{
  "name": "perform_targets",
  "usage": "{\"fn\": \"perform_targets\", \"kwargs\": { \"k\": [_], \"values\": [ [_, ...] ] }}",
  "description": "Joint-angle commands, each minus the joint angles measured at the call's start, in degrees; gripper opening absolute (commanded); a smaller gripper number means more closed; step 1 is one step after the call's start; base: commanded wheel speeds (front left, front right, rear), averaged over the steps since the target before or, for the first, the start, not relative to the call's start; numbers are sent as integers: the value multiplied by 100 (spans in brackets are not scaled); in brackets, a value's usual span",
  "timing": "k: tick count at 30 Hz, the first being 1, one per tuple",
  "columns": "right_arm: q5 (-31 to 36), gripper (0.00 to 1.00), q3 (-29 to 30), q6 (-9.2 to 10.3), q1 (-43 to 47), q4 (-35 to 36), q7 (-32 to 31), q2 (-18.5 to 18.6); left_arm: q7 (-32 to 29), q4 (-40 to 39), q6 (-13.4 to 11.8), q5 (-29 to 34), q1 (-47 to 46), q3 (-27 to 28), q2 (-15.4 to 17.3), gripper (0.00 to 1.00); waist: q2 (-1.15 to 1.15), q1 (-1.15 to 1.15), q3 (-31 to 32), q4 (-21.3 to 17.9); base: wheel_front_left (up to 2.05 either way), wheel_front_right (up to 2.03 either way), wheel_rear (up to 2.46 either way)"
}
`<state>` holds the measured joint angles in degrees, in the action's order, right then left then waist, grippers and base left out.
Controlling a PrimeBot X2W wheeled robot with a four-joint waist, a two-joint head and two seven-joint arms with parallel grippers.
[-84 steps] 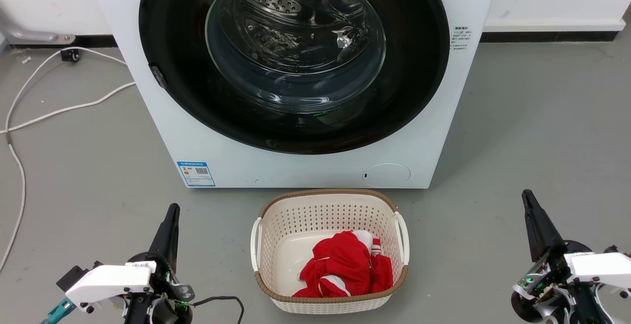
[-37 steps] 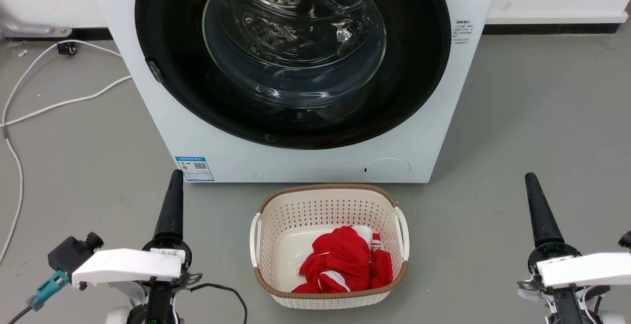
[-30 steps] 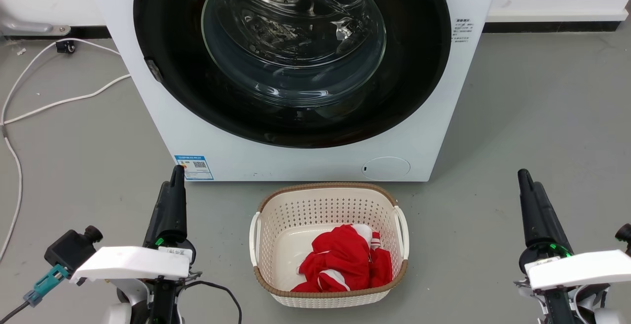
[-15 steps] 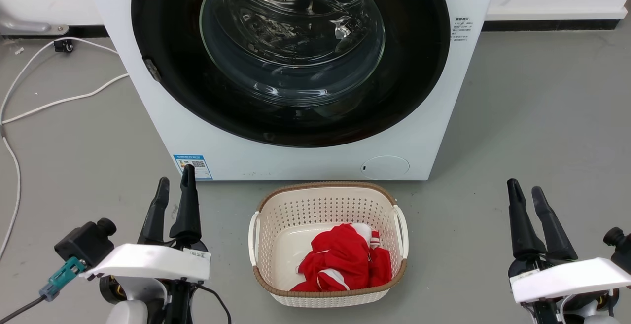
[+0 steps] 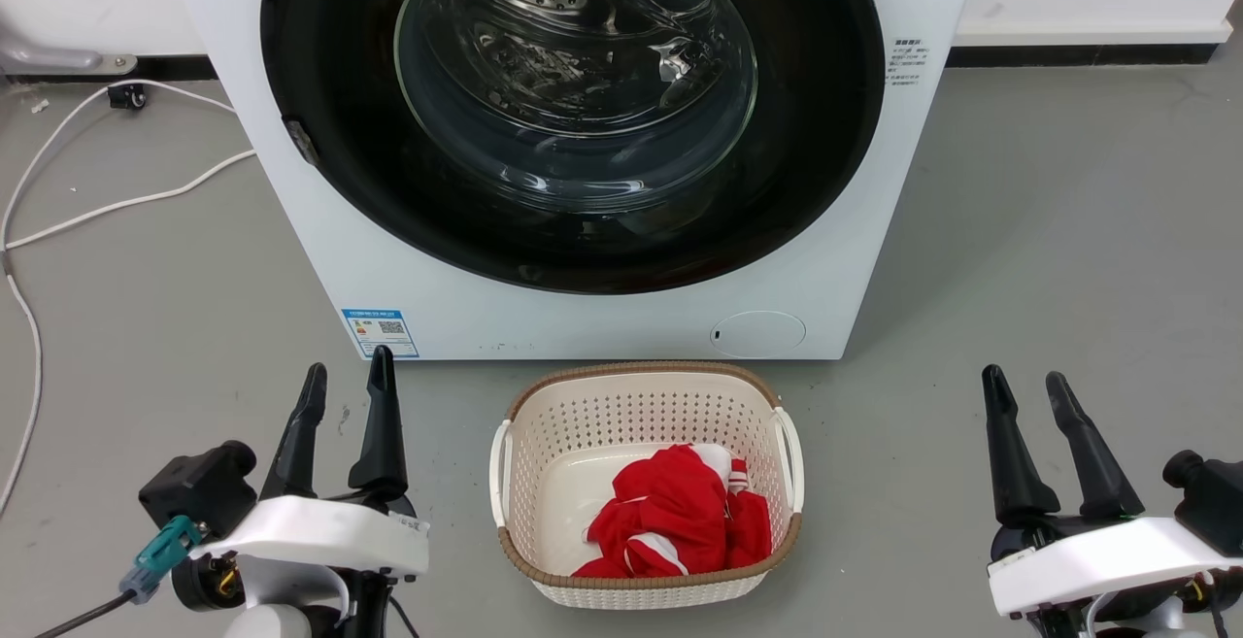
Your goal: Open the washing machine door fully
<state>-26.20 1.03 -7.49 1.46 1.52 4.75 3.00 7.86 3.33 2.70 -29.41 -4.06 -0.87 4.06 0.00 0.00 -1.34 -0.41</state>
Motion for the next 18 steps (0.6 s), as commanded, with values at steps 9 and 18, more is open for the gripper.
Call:
{"fn": "perform_targets", "kwargs": {
  "k": [9,18],
  "values": [
    [666,100,-26,0,100,180,11,-5,178,9,-128,634,80,-112,113,100,0,0,34,6,0,0,0],
    [1249,100,-12,0,212,247,-114,-9,307,62,-242,1163,112,-217,190,100,0,0,22,9,0,0,0]
  ]
}}
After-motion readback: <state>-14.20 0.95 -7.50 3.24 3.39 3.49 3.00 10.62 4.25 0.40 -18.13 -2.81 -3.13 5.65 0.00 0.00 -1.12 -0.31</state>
